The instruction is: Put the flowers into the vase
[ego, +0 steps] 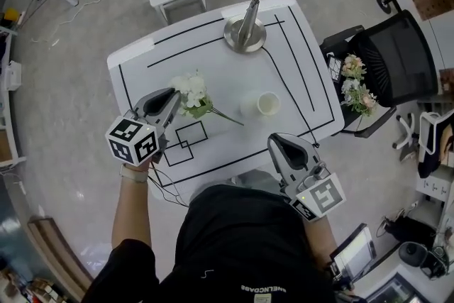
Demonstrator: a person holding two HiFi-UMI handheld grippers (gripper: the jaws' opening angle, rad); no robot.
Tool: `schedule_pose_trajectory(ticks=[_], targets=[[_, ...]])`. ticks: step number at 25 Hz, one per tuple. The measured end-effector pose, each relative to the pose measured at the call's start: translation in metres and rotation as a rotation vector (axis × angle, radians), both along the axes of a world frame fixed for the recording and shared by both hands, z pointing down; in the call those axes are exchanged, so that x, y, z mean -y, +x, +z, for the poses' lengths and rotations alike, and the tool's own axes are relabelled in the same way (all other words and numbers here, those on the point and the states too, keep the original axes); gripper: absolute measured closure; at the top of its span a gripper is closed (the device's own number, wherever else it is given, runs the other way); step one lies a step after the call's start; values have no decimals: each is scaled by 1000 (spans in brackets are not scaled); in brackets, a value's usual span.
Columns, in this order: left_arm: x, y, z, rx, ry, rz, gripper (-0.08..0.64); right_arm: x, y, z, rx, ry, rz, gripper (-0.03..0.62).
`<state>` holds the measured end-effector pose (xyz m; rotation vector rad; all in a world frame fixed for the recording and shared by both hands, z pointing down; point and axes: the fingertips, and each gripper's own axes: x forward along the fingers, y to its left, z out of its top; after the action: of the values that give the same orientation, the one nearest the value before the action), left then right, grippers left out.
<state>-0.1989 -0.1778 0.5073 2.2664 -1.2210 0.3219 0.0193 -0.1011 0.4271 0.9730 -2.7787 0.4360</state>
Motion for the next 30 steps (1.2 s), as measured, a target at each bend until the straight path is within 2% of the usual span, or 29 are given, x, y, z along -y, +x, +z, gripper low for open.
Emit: schedule_pose_trajectory(ticks=[4, 9, 14, 20, 30], targets=[[0, 7, -34, 43, 56, 19, 511, -4, 8, -6, 21, 17, 0, 586], [2, 18, -81, 134, 153, 56, 511, -8, 19, -11, 36, 34, -1, 586], [7, 26, -136, 151, 249, 67, 512, -12, 28, -18, 47, 49, 0, 586], [9, 40, -189, 257, 371, 67, 512, -16, 38, -28, 71, 80, 5, 586], [10, 72, -263, 261, 518, 83, 512, -18, 53, -39, 92, 109, 25, 586]])
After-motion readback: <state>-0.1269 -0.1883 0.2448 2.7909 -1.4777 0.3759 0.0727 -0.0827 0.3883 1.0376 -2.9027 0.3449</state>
